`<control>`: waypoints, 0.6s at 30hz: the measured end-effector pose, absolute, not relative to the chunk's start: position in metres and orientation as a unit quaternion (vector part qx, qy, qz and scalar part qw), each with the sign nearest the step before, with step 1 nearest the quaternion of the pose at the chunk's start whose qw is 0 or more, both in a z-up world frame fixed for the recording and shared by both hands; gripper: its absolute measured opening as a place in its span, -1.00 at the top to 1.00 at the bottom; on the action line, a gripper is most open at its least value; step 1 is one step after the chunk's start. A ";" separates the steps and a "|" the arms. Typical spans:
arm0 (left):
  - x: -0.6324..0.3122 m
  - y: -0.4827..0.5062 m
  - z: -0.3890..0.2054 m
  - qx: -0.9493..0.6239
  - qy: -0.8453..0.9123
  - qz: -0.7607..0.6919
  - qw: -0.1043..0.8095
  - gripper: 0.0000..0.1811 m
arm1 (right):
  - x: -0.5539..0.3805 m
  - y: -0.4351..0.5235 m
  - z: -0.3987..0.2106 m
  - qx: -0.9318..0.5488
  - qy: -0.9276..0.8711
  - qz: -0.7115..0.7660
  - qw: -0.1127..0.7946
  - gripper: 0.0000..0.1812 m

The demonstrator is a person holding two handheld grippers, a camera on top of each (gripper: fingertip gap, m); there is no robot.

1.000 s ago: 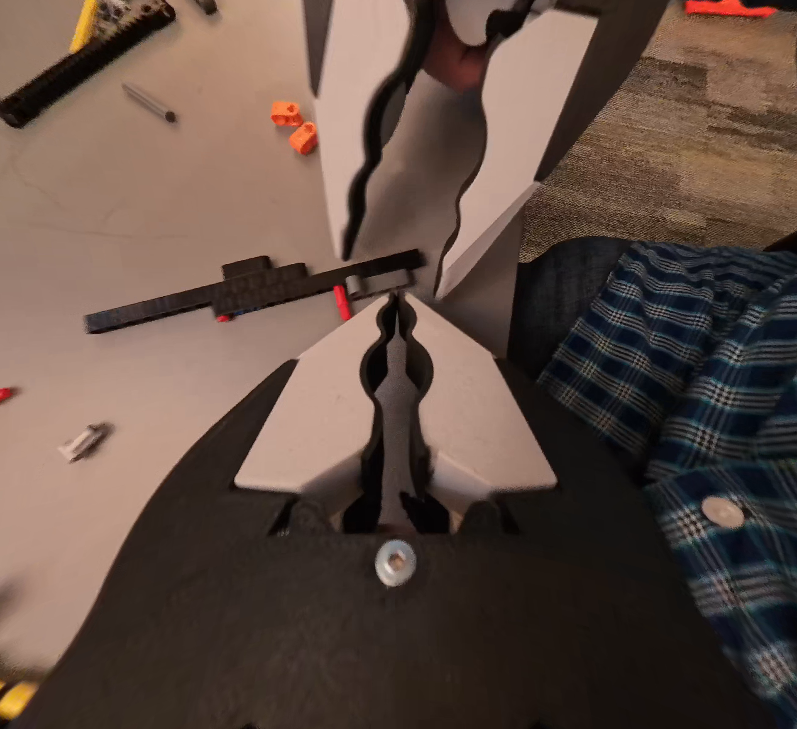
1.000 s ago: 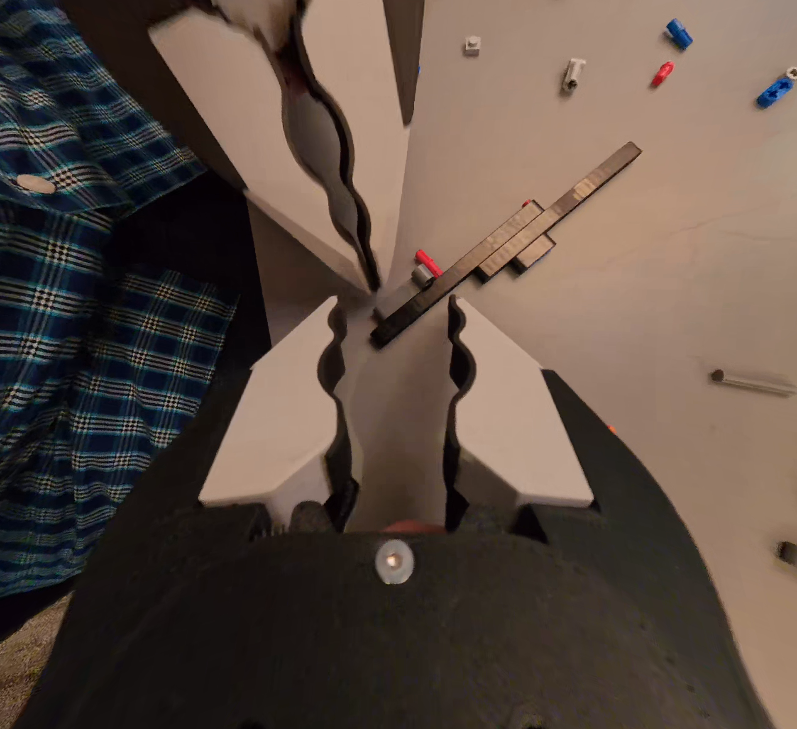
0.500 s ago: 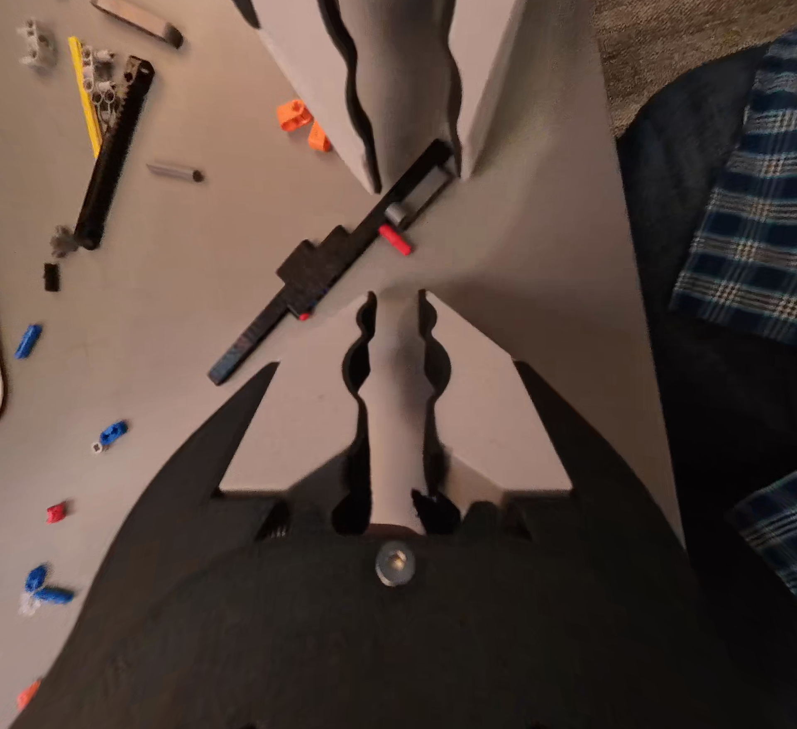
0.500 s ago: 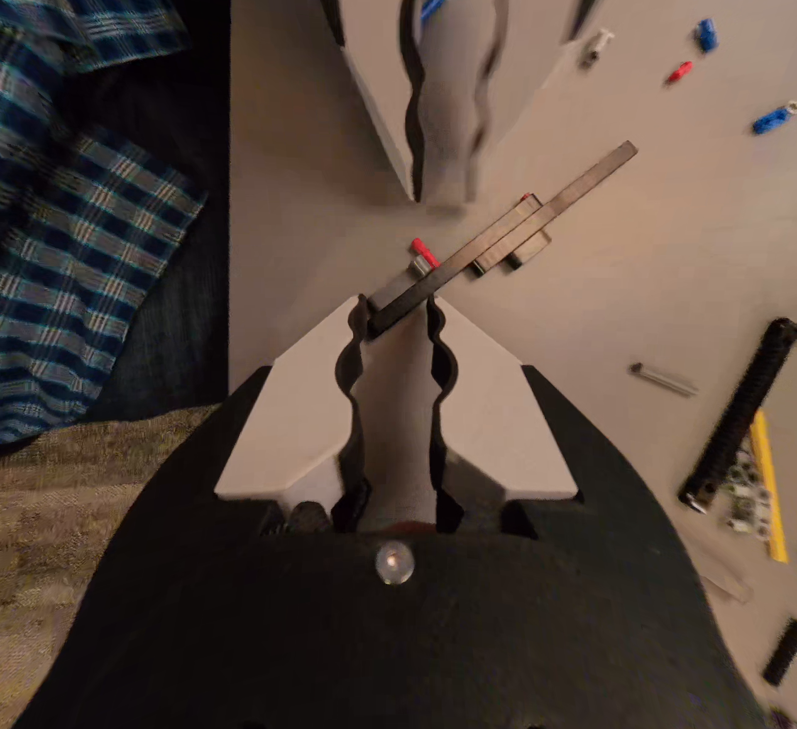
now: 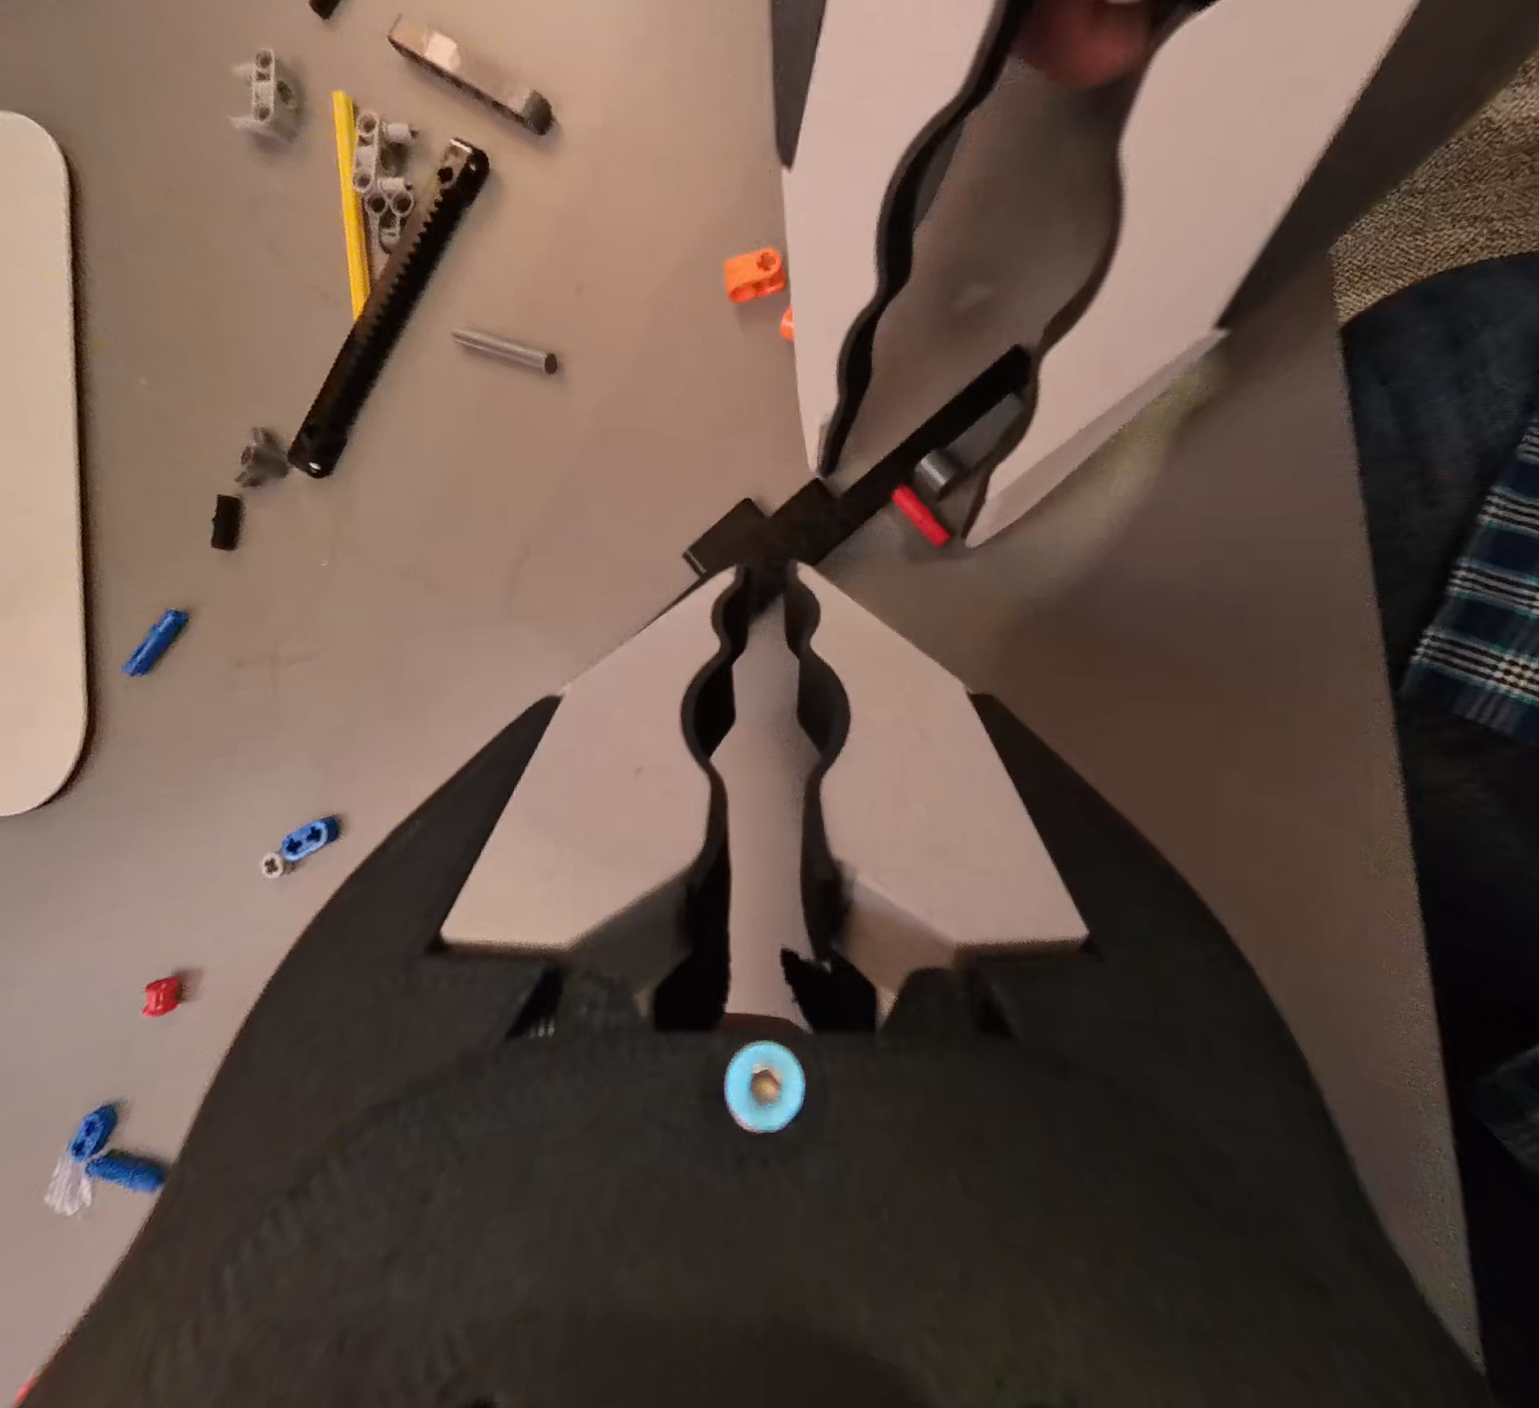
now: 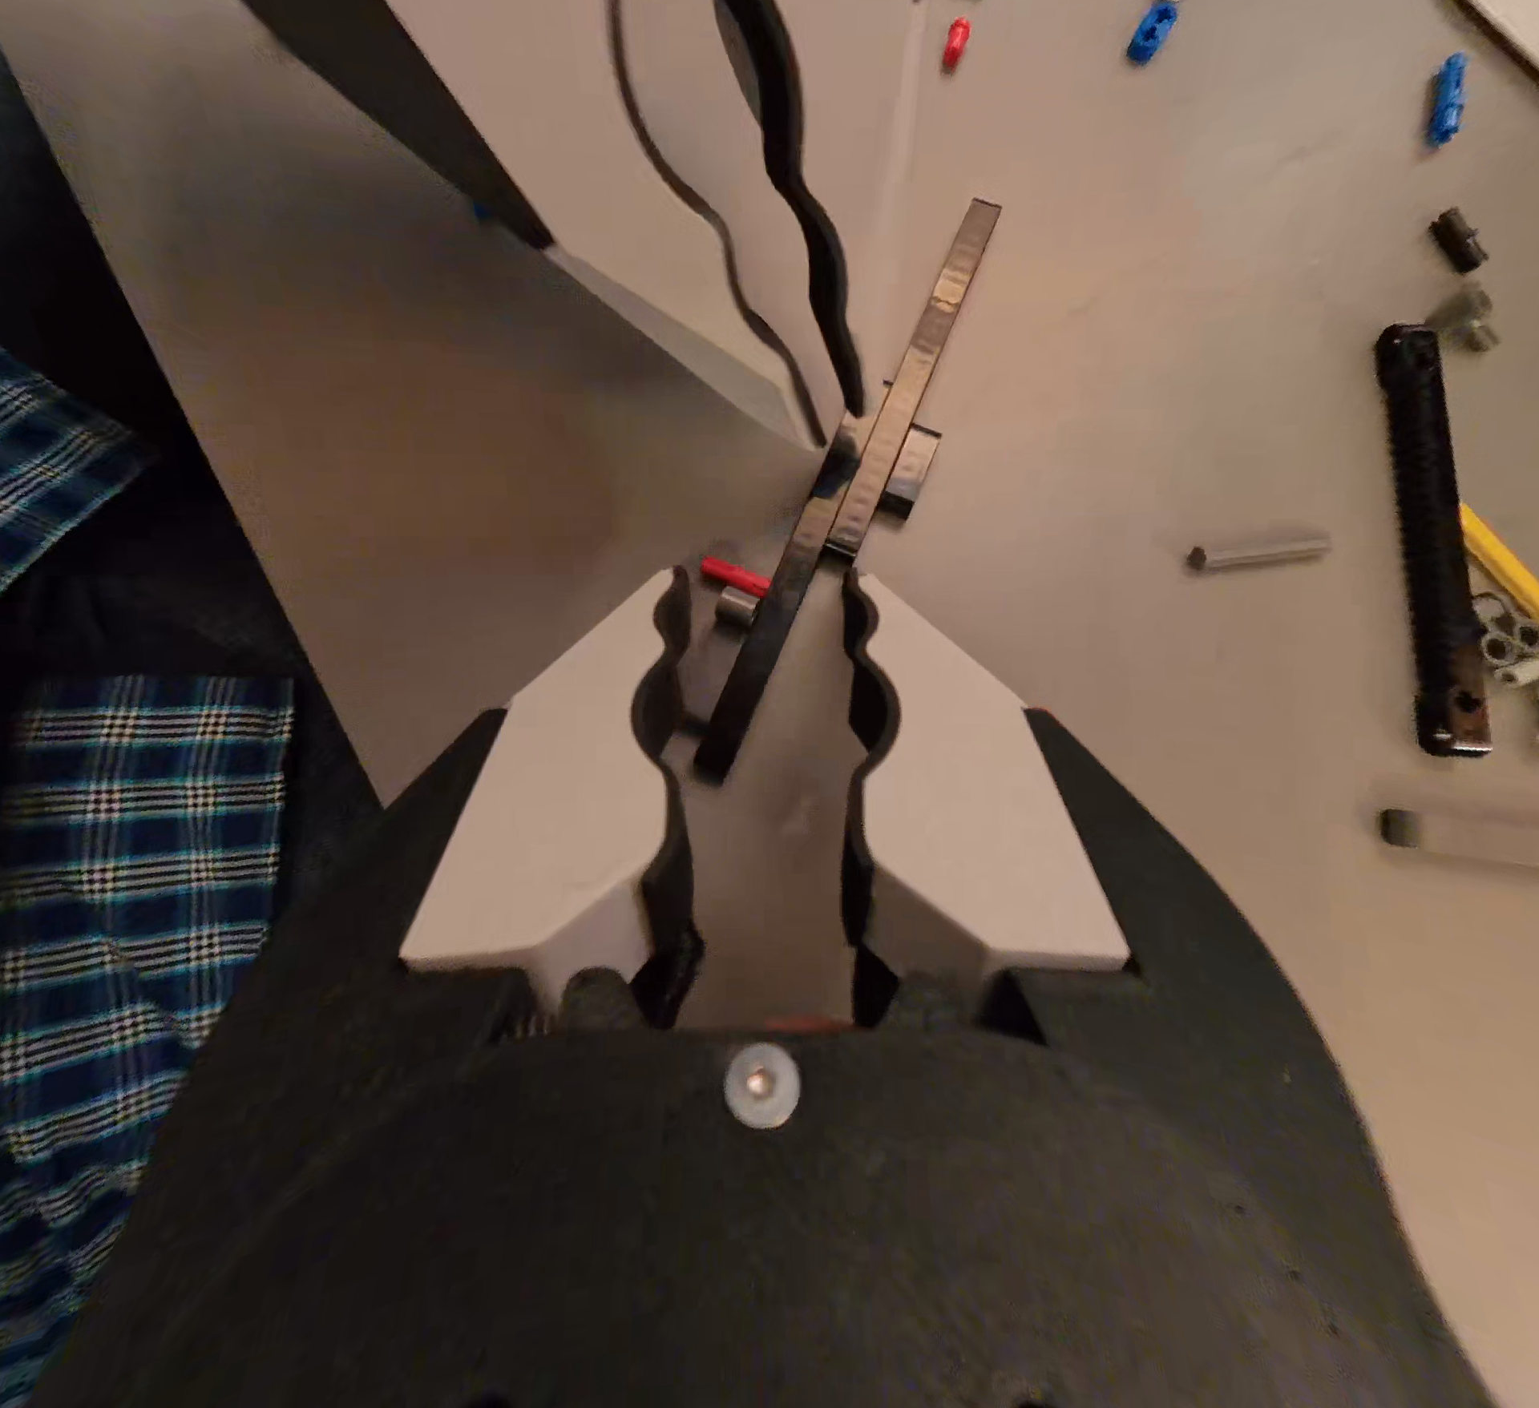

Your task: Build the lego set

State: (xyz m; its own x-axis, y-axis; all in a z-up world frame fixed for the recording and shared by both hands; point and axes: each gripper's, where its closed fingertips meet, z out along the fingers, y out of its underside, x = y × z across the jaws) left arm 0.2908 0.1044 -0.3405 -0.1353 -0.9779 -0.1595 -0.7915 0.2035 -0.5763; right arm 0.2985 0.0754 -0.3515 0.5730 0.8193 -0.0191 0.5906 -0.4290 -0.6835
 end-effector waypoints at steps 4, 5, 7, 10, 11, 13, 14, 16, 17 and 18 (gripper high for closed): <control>0.296 0.102 -0.347 -0.610 0.727 -0.196 0.247 0.99 | 0.300 0.076 -0.352 -0.825 -0.428 0.164 0.330 0.67; 0.296 0.102 -0.347 -0.612 0.726 -0.196 0.246 1.00 | 0.300 0.076 -0.352 -0.824 -0.428 0.164 0.331 0.72; 0.297 0.099 -0.346 -0.617 0.721 -0.203 0.241 1.00 | 0.301 0.076 -0.352 -0.822 -0.429 0.167 0.336 0.73; 0.299 0.094 -0.346 -0.622 0.718 -0.207 0.234 1.00 | 0.301 0.076 -0.352 -0.819 -0.429 0.171 0.341 0.73; 0.300 0.093 -0.347 -0.623 0.718 -0.204 0.235 1.00 | 0.301 0.076 -0.352 -0.818 -0.429 0.172 0.342 0.74; 0.301 0.089 -0.347 -0.628 0.713 -0.214 0.226 1.00 | 0.301 0.076 -0.352 -0.818 -0.428 0.174 0.343 0.74; 0.298 0.086 -0.352 -0.630 0.718 -0.210 0.209 1.00 | 0.301 0.076 -0.352 -0.817 -0.429 0.174 0.344 0.74; 0.299 0.086 -0.353 -0.622 0.723 -0.206 0.220 1.00 | 0.301 0.076 -0.352 -0.813 -0.438 0.175 0.342 0.74; 0.301 0.086 -0.349 -0.619 0.721 -0.213 0.229 1.00 | 0.301 0.075 -0.352 -0.810 -0.443 0.178 0.340 0.74; 0.303 0.088 -0.342 -0.620 0.714 -0.220 0.240 1.00 | 0.302 0.075 -0.352 -0.808 -0.447 0.183 0.339 0.75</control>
State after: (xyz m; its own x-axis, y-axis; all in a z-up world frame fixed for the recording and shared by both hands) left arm 0.3026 0.0880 -0.3423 -0.1162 -0.9908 -0.0692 -0.7800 0.1342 -0.6113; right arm 0.3016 0.0751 -0.3521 0.5334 0.8458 0.0065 0.5976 -0.3715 -0.7106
